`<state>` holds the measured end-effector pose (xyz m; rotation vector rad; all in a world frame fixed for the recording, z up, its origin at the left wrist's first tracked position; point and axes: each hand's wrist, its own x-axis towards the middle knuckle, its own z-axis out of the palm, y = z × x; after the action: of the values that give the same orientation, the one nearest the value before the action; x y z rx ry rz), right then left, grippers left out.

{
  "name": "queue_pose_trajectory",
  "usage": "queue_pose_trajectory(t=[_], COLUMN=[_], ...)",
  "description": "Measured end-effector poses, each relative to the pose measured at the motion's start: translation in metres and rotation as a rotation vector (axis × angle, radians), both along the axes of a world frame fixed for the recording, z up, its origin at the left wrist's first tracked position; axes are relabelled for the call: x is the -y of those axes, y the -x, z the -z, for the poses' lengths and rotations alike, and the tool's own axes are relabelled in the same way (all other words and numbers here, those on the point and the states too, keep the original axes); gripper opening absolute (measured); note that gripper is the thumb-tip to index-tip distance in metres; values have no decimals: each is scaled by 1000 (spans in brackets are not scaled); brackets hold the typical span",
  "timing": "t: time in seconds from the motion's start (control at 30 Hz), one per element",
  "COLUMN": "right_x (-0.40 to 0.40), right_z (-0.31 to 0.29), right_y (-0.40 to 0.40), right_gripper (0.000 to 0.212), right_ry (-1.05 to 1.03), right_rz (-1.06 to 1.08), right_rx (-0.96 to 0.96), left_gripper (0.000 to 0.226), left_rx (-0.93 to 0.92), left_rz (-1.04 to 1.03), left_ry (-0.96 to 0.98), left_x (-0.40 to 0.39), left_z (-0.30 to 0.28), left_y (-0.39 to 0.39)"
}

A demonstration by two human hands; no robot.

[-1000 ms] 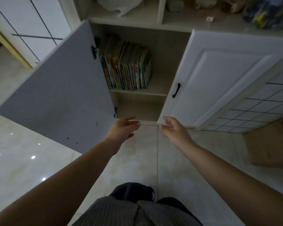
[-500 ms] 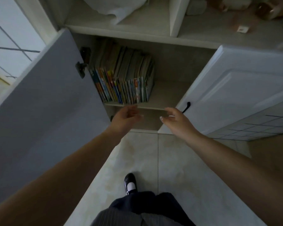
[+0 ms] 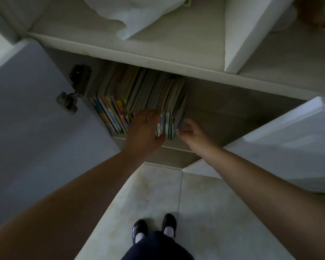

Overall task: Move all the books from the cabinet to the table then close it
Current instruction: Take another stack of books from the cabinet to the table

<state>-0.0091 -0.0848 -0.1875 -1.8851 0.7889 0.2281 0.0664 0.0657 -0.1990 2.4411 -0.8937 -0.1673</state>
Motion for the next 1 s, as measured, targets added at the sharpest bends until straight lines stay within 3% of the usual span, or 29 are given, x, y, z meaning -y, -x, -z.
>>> queue_pose_trajectory(t=[0.27, 0.5, 0.67, 0.8, 0.9, 1.0], right_x=[18, 23, 24, 30, 35, 37], right_z=[20, 30, 34, 35, 36, 40], right_y=[-39, -54, -48, -38, -32, -29], right_gripper=[58, 68, 72, 58, 40, 37], right_ry=[-11, -40, -161, -263, -337, -385], right_rz=[-29, -70, 10, 52, 69, 80], right_rx=[38, -6, 1, 35, 83, 76], left_gripper=[87, 80, 68, 65, 72, 82], left_rx=[118, 297, 409, 174, -125, -285], left_rz=[147, 91, 135, 153, 15, -116], left_ry=[-255, -343, -302, -131, 110, 261], left_x=[12, 17, 27, 39, 48, 57], left_z=[16, 18, 22, 25, 31, 43], left_y=[-27, -25, -20, -9, 5, 8])
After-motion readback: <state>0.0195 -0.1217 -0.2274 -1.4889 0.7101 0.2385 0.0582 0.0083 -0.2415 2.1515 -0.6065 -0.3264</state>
